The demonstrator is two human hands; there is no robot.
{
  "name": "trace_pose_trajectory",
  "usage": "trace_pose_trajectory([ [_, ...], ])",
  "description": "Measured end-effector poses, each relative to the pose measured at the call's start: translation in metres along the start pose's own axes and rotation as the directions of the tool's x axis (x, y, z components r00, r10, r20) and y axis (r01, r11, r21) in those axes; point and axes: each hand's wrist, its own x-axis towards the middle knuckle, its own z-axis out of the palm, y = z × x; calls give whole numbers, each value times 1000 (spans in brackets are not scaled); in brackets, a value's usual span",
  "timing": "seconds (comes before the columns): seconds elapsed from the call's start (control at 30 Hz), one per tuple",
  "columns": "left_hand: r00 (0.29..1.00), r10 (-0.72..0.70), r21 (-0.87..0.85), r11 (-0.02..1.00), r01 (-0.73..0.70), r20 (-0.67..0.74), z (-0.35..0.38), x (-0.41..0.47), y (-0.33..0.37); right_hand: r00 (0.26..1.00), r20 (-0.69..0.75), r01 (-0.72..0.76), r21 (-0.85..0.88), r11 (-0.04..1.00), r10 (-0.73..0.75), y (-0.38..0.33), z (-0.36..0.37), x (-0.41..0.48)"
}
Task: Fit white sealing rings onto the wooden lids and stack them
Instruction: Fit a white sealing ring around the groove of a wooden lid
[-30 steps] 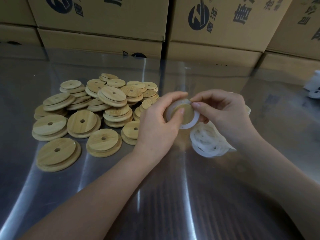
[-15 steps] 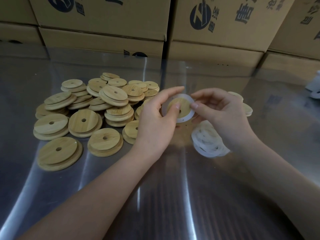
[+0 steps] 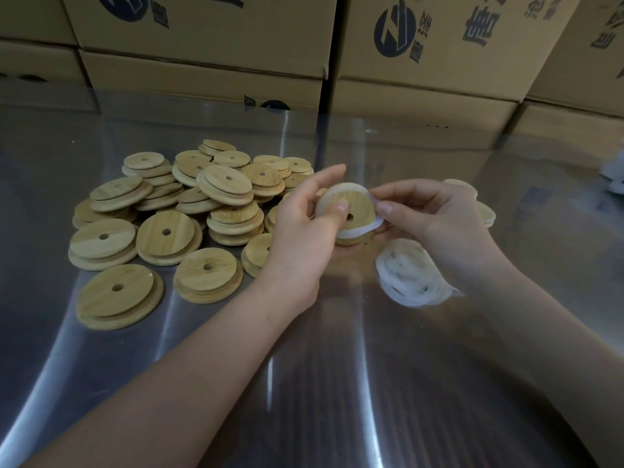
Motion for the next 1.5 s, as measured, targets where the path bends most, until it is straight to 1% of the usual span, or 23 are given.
trace_pose_trajectory([
  [0.1,997,-73,12,997,73,24,0,-1,1,1000,-4,17,1,1000,-17,2,1,-1],
  [0.2,996,-73,92,993,68,50,-2,-1,1,999,6,41,-11,999,-41,2,1,-1],
  [0.3,997,31,220,974,-44,64,-6,1,2,995,22,101,-50,994,-100,0,-1,-1],
  [0.37,989,120,370,918,-143,84,-6,1,2,988,36,155,-133,979,-151,0,-1,-1],
  [0.43,985,149,476,862,-175,92,-3,1,-2,980,45,197,-260,945,-192,3,-1,-1],
  [0.47,986,141,496,853,-165,85,-2,0,-4,978,44,209,-308,928,-205,4,-1,-1],
  [0.57,993,109,480,869,-118,46,0,0,-9,974,37,222,-365,904,-224,7,0,-1],
  [0.7,996,91,405,910,-93,24,0,0,-9,970,7,226,-403,887,-244,9,0,0],
  [0.77,994,111,364,925,-111,21,-1,0,-9,971,-15,212,-405,889,-238,10,1,0],
  [0.87,986,161,364,917,-161,32,-1,1,-8,975,-65,170,-393,904,-211,12,4,-1],
  [0.97,982,188,347,919,-188,34,-2,1,-7,977,-82,150,-407,901,-199,11,4,0],
  [1.07,974,218,383,896,-225,61,-2,2,-4,979,-67,149,-405,902,-191,8,1,2],
  [1.23,963,253,416,869,-269,94,0,2,-1,991,-40,105,-352,930,-127,7,-6,6],
  [1.33,959,255,430,857,-284,124,0,2,0,991,-26,109,-400,910,-130,8,-9,7],
  [1.43,957,256,443,849,-289,135,-3,2,1,982,5,167,-494,853,-189,8,-12,6],
  [1.5,954,260,468,831,-300,149,-4,2,0,976,28,200,-512,835,-217,10,-12,5],
])
